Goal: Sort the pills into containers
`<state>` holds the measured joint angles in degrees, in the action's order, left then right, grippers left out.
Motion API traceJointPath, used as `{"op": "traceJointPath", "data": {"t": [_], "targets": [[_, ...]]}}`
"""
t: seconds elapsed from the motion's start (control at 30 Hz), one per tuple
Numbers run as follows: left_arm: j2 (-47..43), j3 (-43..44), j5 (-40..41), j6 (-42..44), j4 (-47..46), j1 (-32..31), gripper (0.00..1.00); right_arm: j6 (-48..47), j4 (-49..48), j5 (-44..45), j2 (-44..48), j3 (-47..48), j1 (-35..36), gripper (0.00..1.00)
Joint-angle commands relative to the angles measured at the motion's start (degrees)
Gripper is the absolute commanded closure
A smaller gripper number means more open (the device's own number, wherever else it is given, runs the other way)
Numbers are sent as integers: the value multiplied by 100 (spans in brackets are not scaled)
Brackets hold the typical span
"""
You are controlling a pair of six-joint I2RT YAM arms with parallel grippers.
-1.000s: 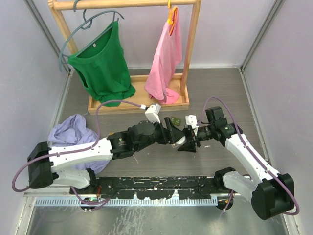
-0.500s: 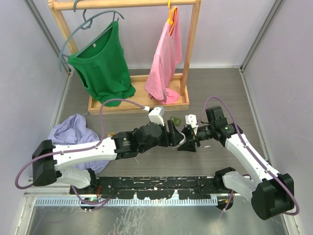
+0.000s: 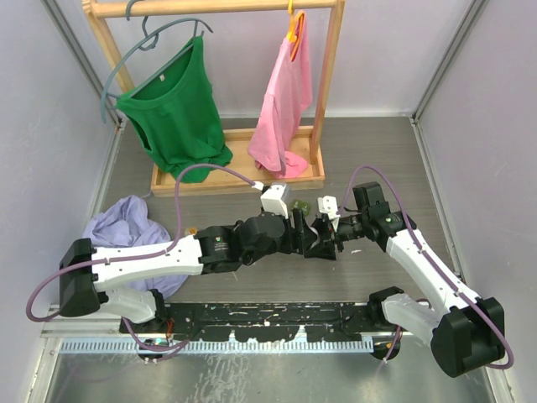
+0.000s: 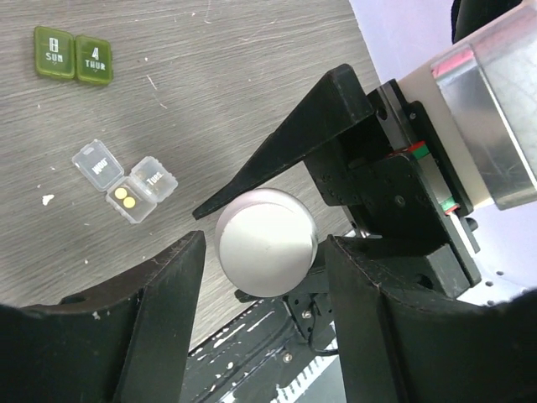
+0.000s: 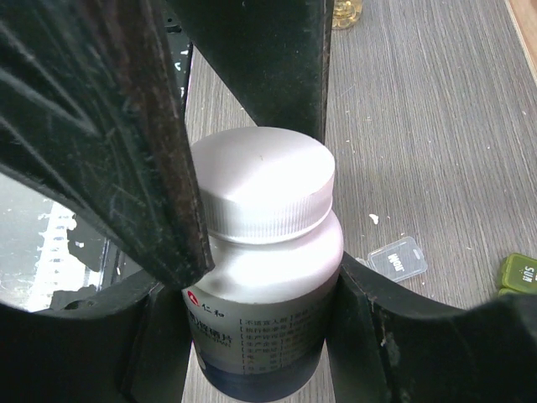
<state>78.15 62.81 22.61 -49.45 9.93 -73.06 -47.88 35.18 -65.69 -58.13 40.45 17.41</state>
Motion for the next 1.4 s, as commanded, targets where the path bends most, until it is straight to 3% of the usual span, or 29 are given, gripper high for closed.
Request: {"op": "traceJointPath", "data": {"t": [0.0, 0.2, 0.4, 0.67, 0.83, 0.93, 1.03, 1.2, 1.33, 1.37], "targets": [[-27, 240, 298, 198, 32, -33, 41, 23, -157, -74, 28, 209, 13, 85], [-15, 249, 281, 249, 41, -42, 46, 17, -154, -72, 17, 214, 17, 85], [-48, 106, 51, 619, -150, -38, 65, 23, -152, -84, 7, 207, 15, 85], [-495, -1567, -1838, 2874, -2967, -22, 86, -20, -118, -175, 4, 201, 24, 85], [-691, -1936, -2965, 4130, -3220, 147, 91, -61, -85, -211, -2, 200, 30, 85], [-650, -1977, -3309, 4372, -3320, 264, 92, -88, -72, -215, -1, 192, 28, 85], [-688, -2116, -3234, 4303, -3617, 331, 81, -99, -60, -216, -5, 196, 31, 85], [-922, -2407, -2873, 3648, -4193, 354, 29, -108, -55, -216, -20, 200, 38, 85], [-1235, -2499, -2537, 3085, -4162, 347, 2, -118, -46, -216, -2, 201, 31, 85], [-1335, -2526, -2461, 2981, -4144, 349, 1, -117, -44, -212, -1, 205, 40, 85]]}}
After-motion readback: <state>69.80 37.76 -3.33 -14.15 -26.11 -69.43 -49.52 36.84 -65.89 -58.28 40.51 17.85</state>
